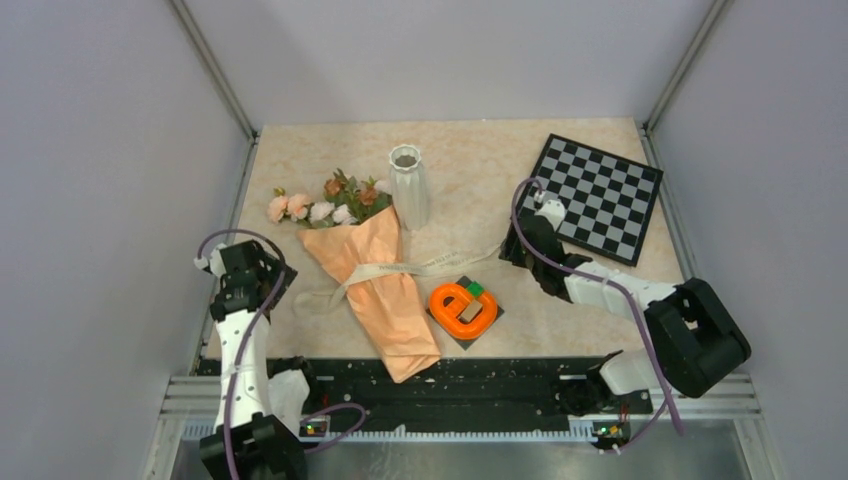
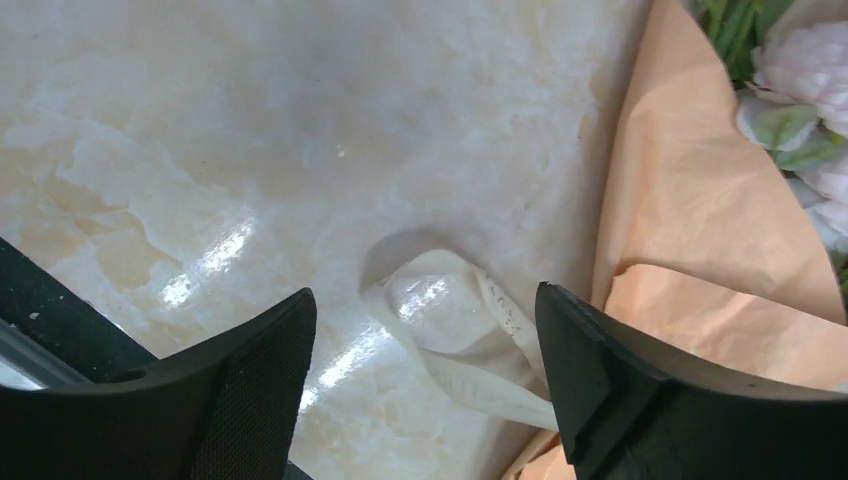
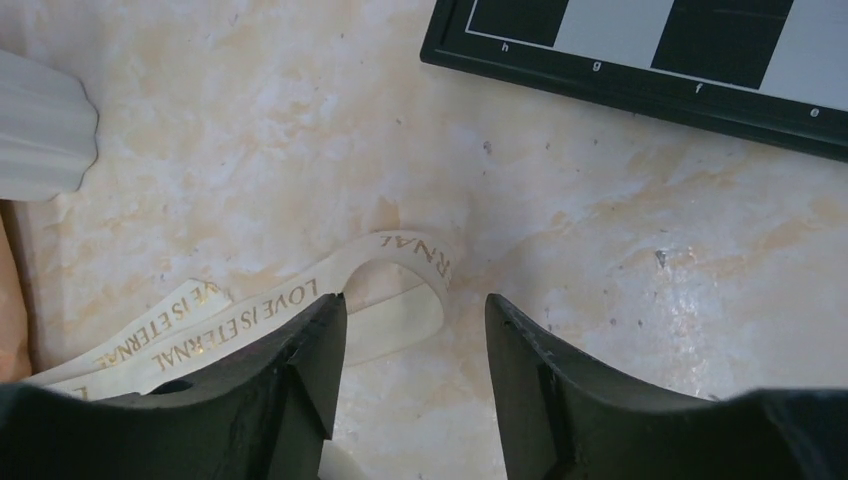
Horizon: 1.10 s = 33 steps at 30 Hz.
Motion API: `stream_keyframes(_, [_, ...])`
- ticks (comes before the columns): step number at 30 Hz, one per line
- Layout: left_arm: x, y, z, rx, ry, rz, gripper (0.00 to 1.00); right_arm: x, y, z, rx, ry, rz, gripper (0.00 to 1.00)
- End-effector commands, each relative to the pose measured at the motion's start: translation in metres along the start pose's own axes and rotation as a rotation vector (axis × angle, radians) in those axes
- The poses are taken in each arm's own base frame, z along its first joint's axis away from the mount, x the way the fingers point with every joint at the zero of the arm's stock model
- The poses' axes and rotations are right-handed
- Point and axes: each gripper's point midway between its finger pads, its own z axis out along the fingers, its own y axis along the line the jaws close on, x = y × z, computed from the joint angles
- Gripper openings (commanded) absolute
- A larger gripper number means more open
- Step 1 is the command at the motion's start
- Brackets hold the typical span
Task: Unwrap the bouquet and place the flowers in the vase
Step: Untie the ribbon from the wrapping paper.
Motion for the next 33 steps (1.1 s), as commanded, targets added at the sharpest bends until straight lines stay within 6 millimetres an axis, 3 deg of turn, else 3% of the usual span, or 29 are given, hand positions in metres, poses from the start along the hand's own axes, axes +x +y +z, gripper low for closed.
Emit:
stream_keyframes(1, [-0.017, -0.024, -0.016, 0.09, 0.001, 0.06, 0.89, -0.019, 0.009, -0.009, -0.074, -0.07, -0.04, 0.57])
stream_keyframes(5, [-0.006, -0.045, -0.024, 0.227, 0.055, 0.116, 0.95, -0.026, 0.025, -0.021, -0.196, -0.111, -0.119, 0.62])
stream_keyframes(9, [0.013, -0.067, -0.034, 0.343, 0.109, 0.187, 0.93, -0.027, 0.061, -0.035, -0.412, -0.103, -0.216, 0.64])
stream_keyframes(14, [0.052, -0.086, -0.04, 0.415, 0.177, 0.29, 0.92, -0.013, 0.113, -0.049, -0.634, -0.046, -0.323, 0.64])
stream_keyframes(21, [0.102, -0.088, -0.036, 0.464, 0.29, 0.253, 0.86, 0.021, 0.176, -0.059, -0.79, 0.012, -0.372, 0.66])
stream_keyframes(25, [0.111, -0.083, -0.03, 0.46, 0.302, 0.222, 0.76, 0.04, 0.205, -0.062, -0.855, 0.05, -0.373, 0.66])
stream_keyframes(33, [0.11, -0.079, -0.02, 0.437, 0.272, 0.224, 0.78, 0.065, 0.256, -0.062, -0.954, 0.112, -0.376, 0.66])
